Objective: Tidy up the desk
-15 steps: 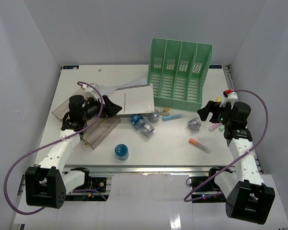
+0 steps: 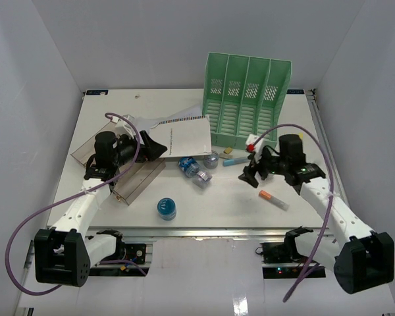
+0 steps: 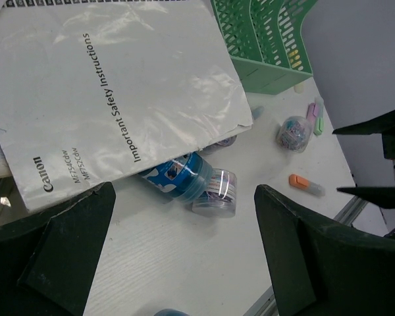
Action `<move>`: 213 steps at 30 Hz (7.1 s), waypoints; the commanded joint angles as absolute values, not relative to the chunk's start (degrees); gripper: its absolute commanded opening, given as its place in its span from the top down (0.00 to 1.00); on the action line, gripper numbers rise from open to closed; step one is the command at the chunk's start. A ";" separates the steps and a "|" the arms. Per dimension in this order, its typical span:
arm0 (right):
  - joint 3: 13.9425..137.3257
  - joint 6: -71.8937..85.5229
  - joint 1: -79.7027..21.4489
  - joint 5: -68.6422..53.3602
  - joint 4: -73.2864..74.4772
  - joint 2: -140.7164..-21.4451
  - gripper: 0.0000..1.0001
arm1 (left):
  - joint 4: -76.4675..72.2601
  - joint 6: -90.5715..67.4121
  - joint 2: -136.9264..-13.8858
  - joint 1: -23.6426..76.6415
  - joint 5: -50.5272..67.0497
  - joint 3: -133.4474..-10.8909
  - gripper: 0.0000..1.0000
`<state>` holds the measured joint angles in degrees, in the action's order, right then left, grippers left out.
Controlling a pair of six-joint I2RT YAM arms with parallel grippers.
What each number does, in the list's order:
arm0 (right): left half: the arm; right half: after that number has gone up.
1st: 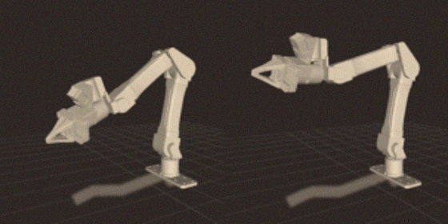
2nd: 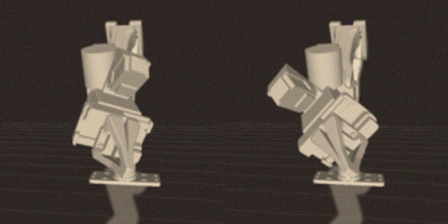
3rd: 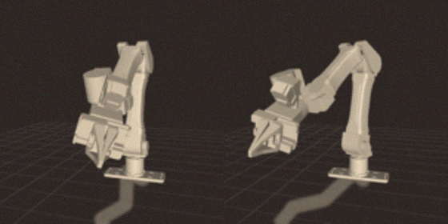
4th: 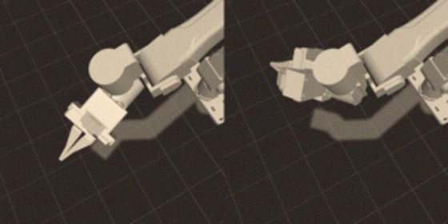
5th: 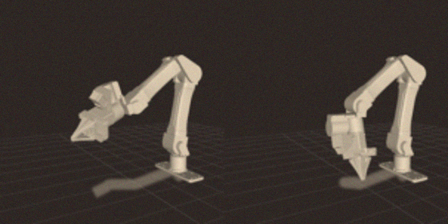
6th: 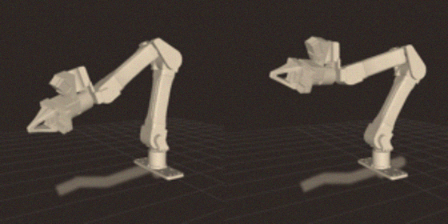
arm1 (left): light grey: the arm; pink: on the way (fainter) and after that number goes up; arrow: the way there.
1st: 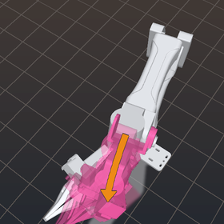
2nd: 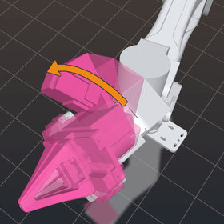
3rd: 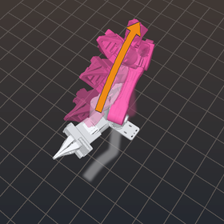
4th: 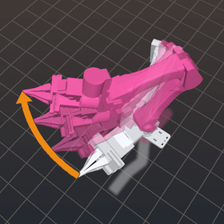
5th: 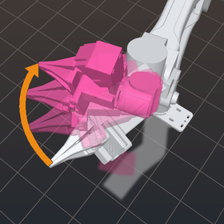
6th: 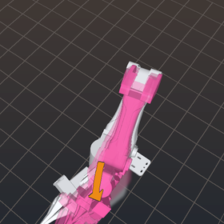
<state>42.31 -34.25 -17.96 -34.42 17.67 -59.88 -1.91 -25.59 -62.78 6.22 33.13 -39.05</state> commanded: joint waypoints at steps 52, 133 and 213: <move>69.55 -67.07 -46.29 -2.28 4.40 -100.64 0.53 | 22.86 -70.62 -51.00 6.06 17.05 -35.04 0.07; 62.88 -26.48 -16.38 -40.77 8.51 -68.71 0.09 | -10.23 -37.31 -76.92 13.23 26.73 -65.84 1.00; 32.92 -18.54 7.73 -58.89 -3.47 -47.42 0.07 | -26.06 -8.24 -109.29 29.66 5.57 -87.86 1.00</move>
